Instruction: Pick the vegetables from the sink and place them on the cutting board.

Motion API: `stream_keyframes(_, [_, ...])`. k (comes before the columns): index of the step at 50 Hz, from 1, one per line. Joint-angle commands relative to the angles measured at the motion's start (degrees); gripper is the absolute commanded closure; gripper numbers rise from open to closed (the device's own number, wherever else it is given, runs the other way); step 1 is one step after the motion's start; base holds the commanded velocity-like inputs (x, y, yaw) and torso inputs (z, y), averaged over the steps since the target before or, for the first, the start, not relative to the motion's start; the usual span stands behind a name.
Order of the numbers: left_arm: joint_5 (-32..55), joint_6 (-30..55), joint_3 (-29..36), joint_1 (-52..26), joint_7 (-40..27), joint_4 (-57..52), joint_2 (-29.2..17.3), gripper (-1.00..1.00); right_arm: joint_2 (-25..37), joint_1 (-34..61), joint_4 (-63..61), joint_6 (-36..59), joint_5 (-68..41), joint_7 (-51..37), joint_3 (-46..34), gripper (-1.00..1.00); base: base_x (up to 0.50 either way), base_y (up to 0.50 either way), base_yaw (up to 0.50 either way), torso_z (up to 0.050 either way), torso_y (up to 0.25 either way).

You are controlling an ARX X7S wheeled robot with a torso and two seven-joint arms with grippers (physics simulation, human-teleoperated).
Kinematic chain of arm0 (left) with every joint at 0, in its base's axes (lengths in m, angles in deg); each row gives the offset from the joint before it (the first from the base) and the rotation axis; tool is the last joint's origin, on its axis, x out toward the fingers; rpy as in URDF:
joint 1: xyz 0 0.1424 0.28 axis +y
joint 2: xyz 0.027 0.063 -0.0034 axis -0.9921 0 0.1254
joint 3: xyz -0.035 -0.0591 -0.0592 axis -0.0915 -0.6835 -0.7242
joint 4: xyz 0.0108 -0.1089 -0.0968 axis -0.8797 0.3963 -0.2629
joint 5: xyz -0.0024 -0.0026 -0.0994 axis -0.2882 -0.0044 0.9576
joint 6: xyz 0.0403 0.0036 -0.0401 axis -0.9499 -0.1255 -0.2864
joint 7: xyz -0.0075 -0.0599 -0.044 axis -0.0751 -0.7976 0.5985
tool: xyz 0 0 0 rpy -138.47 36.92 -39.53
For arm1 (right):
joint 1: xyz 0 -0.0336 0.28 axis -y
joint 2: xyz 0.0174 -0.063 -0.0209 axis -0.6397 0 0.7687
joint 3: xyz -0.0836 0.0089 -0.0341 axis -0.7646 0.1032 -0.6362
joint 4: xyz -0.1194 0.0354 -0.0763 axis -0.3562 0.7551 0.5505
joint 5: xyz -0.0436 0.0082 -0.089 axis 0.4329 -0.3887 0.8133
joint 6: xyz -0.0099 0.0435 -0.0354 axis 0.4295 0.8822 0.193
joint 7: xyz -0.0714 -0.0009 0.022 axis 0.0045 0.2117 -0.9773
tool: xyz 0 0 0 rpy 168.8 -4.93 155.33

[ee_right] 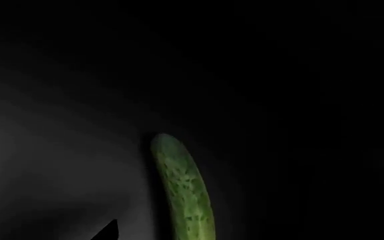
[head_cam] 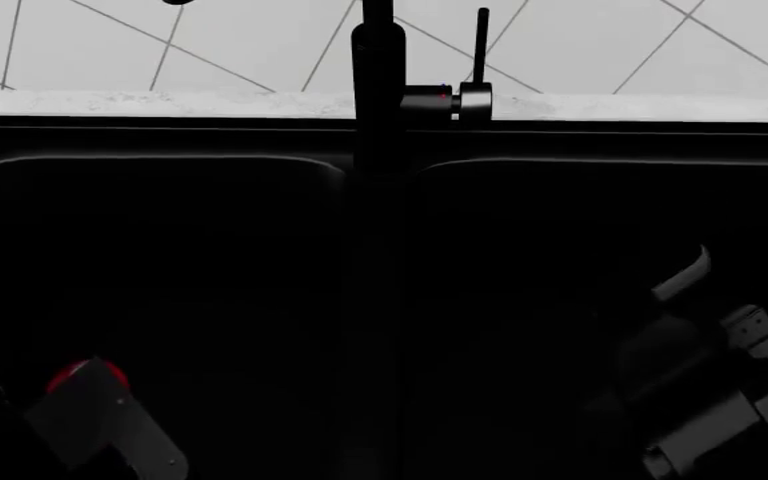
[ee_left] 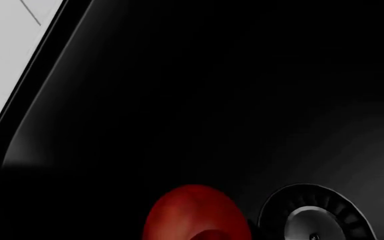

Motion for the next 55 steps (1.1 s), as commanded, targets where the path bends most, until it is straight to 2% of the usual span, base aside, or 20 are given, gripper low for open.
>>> stream_keyframes(1, [-0.34, 0.28, 0.86, -0.91, -0.78, 0.75, 0.77, 1.0, -3.57, -1.43, 13.26, -9.92, 1.31, 5.1, 1.36, -1.0, 0.0, 0.0, 0.0, 0.0, 0.0])
stream_keyframes(9, [-0.4, 1.56, 1.72, -2.38, -0.52, 0.93, 1.57, 1.0, -7.68, -2.71, 25.35, -16.81, 2.57, 9.87, 1.81, -1.0, 0.0, 0.0, 0.0, 0.0, 0.0])
stream_keyframes(22, [-0.34, 2.4, 2.22, -2.95, -0.69, 0.99, 2.16, 1.0, -6.41, -4.24, 26.02, -16.36, 7.41, 9.58, 5.77, -1.0, 0.0, 0.0, 0.0, 0.0, 0.0])
stream_keyframes(31, [-0.05, 3.41, 1.8, -3.16, -1.08, 0.41, 2.16, 1.0, -6.89, -5.18, 26.07, -15.31, 15.91, 9.71, 14.24, -1.0, 0.0, 0.0, 0.0, 0.0, 0.0])
stream_keyframes(44, [-0.11, 4.2, 2.16, -3.68, -1.24, 1.72, 2.57, 1.0, -8.37, -7.35, 26.09, -14.55, 33.44, 12.46, 31.08, -1.0, 0.0, 0.0, 0.0, -0.001, 0.0])
stream_keyframes(52, [-0.12, 4.55, 2.61, -3.93, -1.24, 2.4, 2.96, 1.0, -8.92, -8.74, 26.09, -13.74, 39.2, 14.17, 36.94, -1.0, 0.0, 0.0, 0.0, -0.001, -0.001])
stream_keyframes(53, [-0.15, 4.42, 2.7, -3.89, -1.23, 2.56, 2.97, 1.0, -8.95, -9.05, 26.09, -13.55, 39.74, 14.3, 37.27, 1.0, 0.0, 0.0, 0.0, 0.0, 0.0])
stream_keyframes(55, [-0.19, 4.17, 2.82, -3.85, -1.2, 2.75, 2.95, 1.0, -9.08, -9.43, 26.09, -13.57, 40.36, 14.6, 38.14, 1.0, 0.0, 0.0, 0.0, 0.0, -0.005])
